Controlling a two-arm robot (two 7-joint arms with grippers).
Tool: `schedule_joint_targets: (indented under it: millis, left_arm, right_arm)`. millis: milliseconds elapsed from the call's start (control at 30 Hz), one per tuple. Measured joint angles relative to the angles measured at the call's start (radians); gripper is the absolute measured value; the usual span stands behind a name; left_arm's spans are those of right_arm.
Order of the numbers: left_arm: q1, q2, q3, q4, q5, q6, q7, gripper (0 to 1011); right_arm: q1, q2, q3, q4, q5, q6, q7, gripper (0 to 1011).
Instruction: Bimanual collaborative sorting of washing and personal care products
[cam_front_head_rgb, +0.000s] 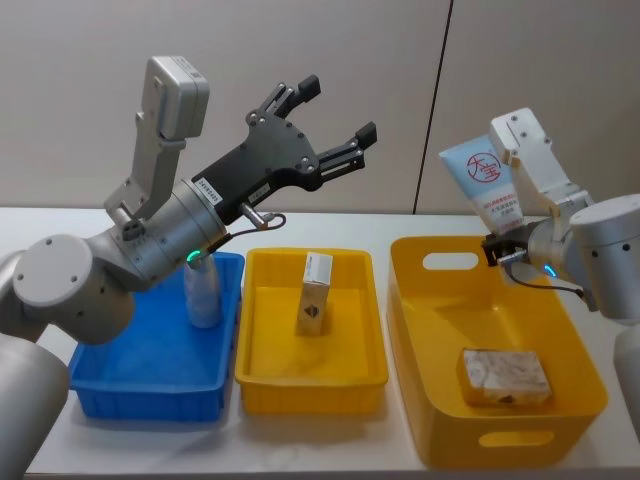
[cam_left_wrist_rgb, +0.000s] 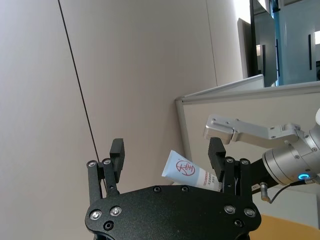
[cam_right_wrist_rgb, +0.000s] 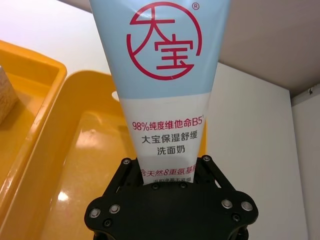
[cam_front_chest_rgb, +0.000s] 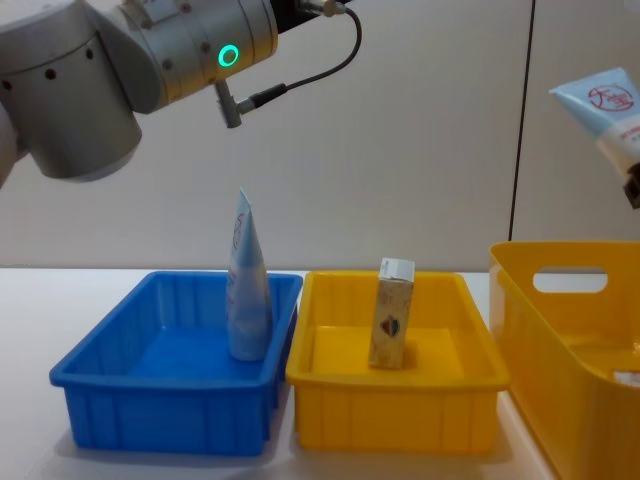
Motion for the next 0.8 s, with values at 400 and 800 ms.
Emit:
schedule_joint_targets:
  millis: [400, 800]
  left_arm:
    - [0.000, 0.000, 0.000, 0.000, 0.000, 0.000, 0.000, 1001]
    - [0.000, 0.000, 0.000, 0.000, 0.000, 0.000, 0.000, 1002]
  right_arm:
    - [0.009, -0.004, 0.003, -0.007, -0.002, -0.005, -0.001, 596]
    - [0.013, -0.005, 0.004, -0.010, -0.003, -0.007, -0.002, 951]
